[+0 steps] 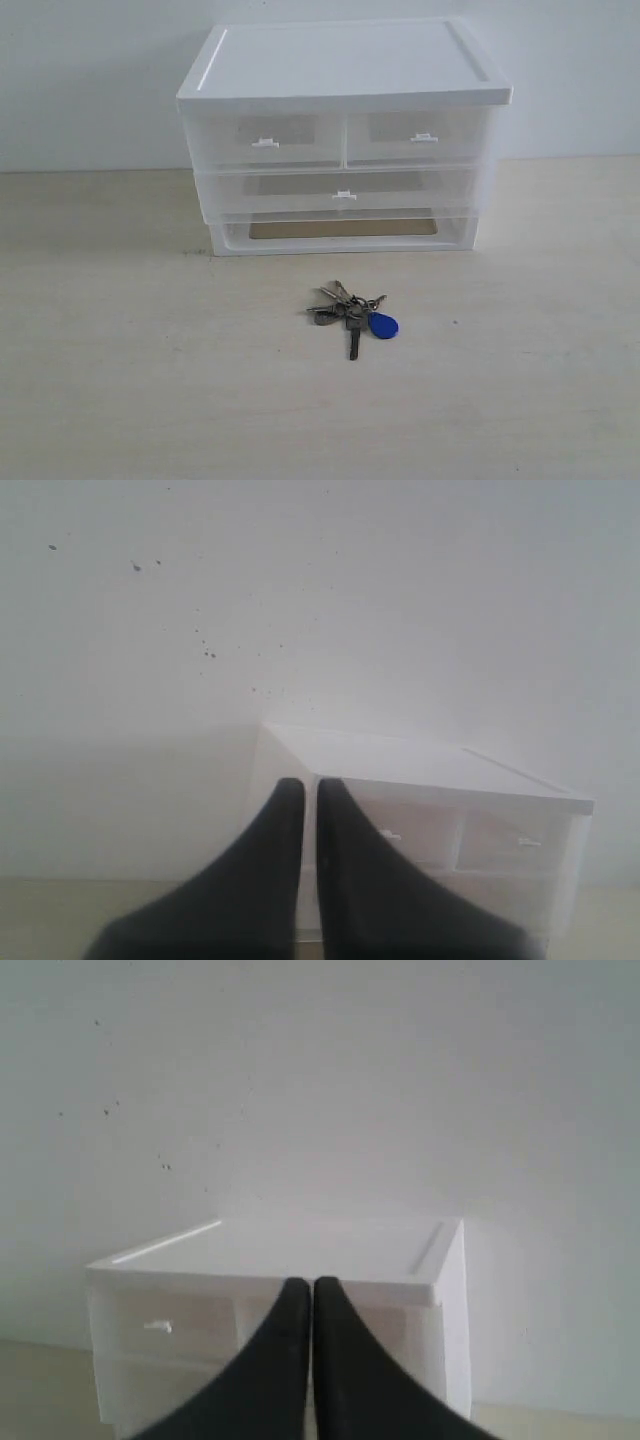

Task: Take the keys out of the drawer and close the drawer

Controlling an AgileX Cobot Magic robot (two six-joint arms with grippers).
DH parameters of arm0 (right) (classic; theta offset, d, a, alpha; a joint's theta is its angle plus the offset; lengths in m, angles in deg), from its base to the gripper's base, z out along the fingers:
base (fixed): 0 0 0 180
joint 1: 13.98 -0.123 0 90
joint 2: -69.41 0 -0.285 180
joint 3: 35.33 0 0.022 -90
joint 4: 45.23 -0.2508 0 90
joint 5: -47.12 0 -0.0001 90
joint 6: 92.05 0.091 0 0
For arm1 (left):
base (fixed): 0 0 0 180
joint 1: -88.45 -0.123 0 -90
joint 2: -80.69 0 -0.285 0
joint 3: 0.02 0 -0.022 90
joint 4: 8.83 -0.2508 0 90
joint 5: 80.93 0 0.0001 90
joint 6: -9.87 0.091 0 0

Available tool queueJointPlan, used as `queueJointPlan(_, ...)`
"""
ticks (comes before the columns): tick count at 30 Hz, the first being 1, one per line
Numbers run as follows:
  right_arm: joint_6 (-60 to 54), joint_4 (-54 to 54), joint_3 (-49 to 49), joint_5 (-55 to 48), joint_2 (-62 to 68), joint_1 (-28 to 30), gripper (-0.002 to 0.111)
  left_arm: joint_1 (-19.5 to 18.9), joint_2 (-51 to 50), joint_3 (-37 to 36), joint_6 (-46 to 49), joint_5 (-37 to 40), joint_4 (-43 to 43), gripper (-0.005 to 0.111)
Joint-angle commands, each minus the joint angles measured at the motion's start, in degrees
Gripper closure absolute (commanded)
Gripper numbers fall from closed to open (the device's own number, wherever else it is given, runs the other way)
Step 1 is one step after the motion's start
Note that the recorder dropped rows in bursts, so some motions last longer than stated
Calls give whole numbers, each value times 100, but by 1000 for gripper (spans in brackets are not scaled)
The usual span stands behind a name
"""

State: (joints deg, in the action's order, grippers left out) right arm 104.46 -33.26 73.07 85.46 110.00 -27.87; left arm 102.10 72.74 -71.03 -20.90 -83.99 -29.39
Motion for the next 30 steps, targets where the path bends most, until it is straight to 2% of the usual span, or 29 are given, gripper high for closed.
queueJointPlan(1, 52, 14, -88, -518, -24, 17, 108, 22, 17, -28, -54, 56, 21, 102)
queueJointPlan(5, 189, 14, -88, -888, -24, 17, 108, 22, 17, -28, -54, 56, 21, 102)
queueJointPlan(20, 188, 14, -88, -914, -24, 17, 108, 22, 17, -28, 1, 57, 21, 102)
queueJointPlan(25, 201, 14, -88, -910, -24, 17, 108, 22, 17, -28, 661, 84, 236, 102)
queueJointPlan(30, 201, 14, -88, -910, -24, 17, 108, -30, 17, -28, 2399, 427, 1338, 102)
